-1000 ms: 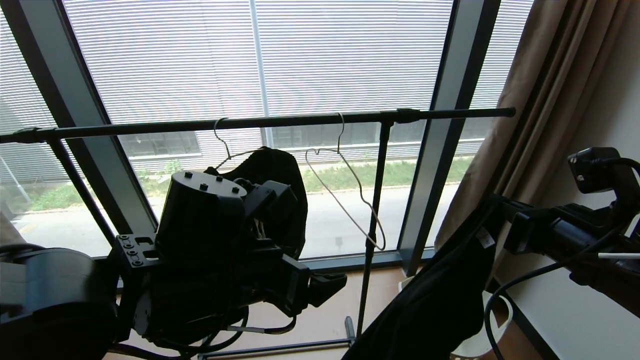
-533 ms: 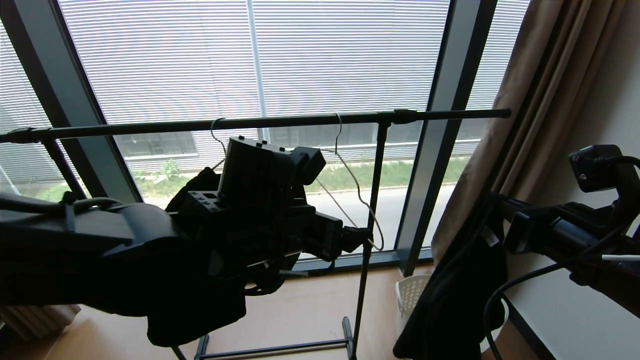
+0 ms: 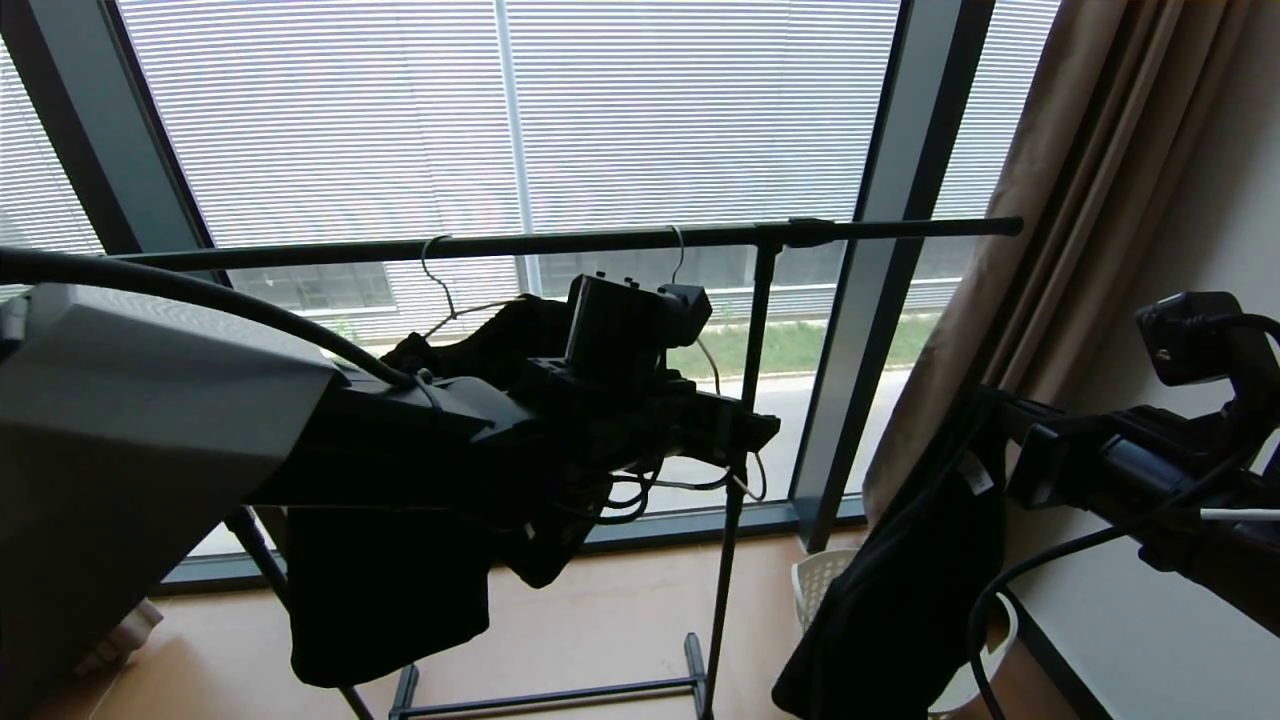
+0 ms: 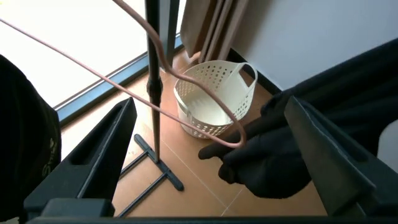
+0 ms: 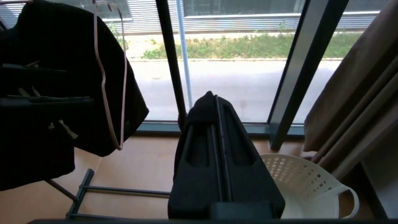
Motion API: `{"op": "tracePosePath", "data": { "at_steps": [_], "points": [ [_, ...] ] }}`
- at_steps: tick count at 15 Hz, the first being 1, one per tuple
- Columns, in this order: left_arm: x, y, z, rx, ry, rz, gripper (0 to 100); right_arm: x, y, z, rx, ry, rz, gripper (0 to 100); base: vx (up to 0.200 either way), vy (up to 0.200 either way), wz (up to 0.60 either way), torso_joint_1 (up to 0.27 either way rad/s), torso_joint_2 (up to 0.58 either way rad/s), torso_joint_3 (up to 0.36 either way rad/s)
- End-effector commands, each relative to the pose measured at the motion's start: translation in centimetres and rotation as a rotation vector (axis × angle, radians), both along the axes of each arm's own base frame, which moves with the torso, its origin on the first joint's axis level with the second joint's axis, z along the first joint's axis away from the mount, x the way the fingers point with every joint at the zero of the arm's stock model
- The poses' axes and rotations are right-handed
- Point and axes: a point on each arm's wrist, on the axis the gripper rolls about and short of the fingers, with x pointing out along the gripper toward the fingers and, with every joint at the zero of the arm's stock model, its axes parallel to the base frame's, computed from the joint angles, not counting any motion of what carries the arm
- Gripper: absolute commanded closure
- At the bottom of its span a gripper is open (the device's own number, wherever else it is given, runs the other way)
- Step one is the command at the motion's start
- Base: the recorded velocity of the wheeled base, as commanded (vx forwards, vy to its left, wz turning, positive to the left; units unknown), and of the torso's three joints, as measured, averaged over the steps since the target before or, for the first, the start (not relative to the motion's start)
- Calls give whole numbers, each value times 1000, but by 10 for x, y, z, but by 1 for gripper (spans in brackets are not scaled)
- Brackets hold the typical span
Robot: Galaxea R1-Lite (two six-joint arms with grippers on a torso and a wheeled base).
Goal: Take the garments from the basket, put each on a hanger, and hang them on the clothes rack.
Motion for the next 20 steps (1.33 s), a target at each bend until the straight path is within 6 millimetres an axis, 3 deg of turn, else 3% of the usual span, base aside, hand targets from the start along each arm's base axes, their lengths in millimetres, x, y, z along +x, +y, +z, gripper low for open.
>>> {"op": "tracePosePath", "data": {
  "at_steps": [1,10,17,20],
  "points": [
    [11,-5,-16,20,16,18,0,0,1,-2,-3,6,2,100,0,0,0,0,0,0],
    [22,2,-14,84,-57,236,0,-1,1,3,5,-13,5,100,0,0,0,0,0,0],
    [25,0,-2,78,-101,256,0,-1,2,2,4,-10,11,100,0,0,0,0,0,0],
    [31,-3,-8,99,-109,274,0,-1,3,2,4,-8,16,100,0,0,0,0,0,0]
  ]
}}
